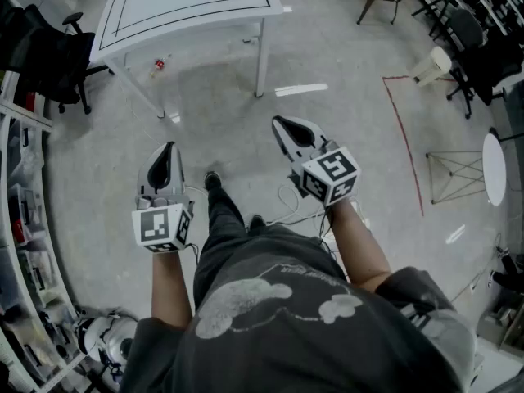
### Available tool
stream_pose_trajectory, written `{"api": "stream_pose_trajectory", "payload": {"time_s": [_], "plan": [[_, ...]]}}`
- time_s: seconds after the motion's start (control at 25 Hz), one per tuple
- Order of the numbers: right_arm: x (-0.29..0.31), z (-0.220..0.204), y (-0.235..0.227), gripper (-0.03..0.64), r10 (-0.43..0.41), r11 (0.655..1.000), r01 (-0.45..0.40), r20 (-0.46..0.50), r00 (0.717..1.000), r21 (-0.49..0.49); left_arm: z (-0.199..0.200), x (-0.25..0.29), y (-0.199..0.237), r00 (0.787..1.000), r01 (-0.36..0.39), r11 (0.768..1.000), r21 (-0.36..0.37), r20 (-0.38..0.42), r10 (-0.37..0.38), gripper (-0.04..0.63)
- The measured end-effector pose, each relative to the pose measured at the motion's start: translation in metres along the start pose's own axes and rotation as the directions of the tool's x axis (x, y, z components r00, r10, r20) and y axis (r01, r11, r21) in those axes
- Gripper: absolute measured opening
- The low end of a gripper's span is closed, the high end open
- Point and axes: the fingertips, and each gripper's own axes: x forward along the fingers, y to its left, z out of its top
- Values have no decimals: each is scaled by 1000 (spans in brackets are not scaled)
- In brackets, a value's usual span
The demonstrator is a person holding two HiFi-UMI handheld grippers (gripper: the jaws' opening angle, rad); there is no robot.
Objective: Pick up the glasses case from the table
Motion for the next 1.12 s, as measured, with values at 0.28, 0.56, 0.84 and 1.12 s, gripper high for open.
{"api": "stream_pose_trajectory", "payload": {"time_s": [0.28, 0.56, 0.84, 1.12], "plan": [[-3, 6, 4, -2, 3, 1000, -3, 11, 1000, 12, 2, -9, 1, 1000, -6, 1000, -25, 1, 6, 2], [-5, 6, 2, -2, -11, 999, 11, 23, 1000, 31, -12, -10, 4, 1000, 6, 998, -57, -23, -8, 2], [2, 11, -12, -2, -19, 996, 11, 79, 997, 93, -11, 11, 7, 999, 44, 998, -46, -19, -45, 2], [55, 16, -36, 0, -72, 990, 65, 57, 996, 127, -16, 49, 55, 999, 38, 996, -78, -23, -40, 2]]}}
